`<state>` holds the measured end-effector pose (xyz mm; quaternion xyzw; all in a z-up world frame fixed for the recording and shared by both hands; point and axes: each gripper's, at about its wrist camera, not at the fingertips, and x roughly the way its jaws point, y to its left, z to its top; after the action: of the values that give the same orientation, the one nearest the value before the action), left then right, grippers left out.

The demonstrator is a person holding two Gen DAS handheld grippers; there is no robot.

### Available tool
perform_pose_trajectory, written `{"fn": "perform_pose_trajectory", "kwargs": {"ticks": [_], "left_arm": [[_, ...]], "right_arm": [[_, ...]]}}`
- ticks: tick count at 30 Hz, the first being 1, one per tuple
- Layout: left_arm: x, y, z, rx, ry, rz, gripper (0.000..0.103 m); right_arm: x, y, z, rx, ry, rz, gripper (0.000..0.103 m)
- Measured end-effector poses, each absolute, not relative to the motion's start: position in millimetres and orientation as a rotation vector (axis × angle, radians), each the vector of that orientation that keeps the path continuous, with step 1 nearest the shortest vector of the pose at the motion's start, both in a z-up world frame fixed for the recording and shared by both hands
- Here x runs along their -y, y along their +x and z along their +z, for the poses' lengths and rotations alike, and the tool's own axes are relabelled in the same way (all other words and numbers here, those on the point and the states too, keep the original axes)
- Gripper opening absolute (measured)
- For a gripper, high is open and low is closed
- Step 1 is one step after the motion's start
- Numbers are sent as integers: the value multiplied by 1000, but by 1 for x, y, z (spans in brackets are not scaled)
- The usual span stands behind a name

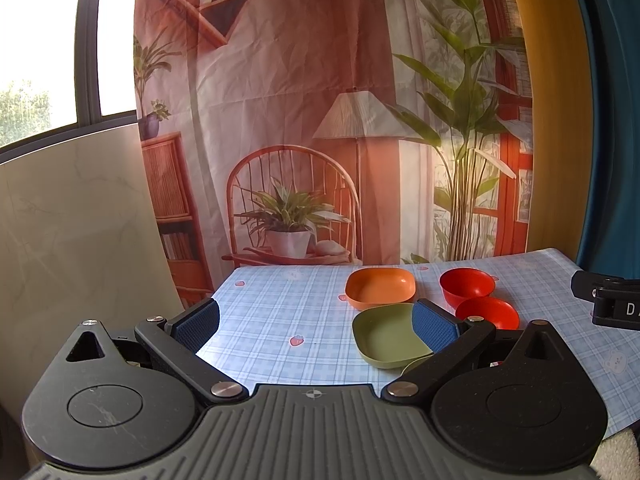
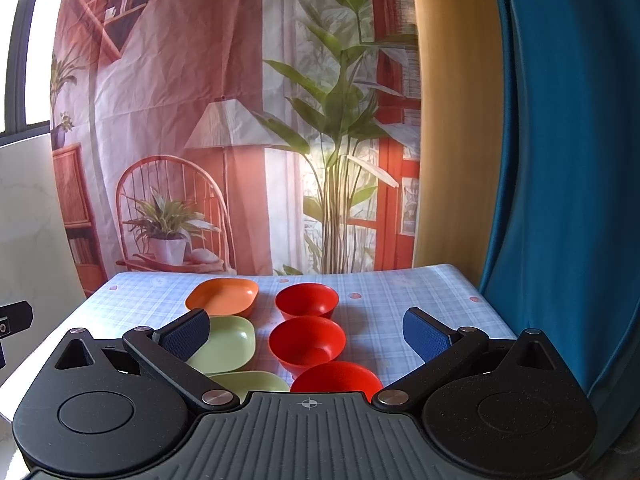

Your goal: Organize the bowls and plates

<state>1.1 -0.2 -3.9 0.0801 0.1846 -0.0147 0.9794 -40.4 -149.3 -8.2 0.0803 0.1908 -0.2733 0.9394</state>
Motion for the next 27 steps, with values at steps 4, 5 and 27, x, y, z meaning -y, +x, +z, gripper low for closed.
{"fn": "perform_pose_trajectory", "kwargs": {"ticks": [4,5,27], "left_arm": [[1,1,-5,-374,160,-28,103],[1,1,-5,-375,160,-28,103],[2,6,-6,-400,158,-42,103]], "right_arm": [[150,-40,-8,-389,164,-558,103],[150,-40,-8,-389,164,-557,103],[150,-40,-9,-390,166,-557,103]]}}
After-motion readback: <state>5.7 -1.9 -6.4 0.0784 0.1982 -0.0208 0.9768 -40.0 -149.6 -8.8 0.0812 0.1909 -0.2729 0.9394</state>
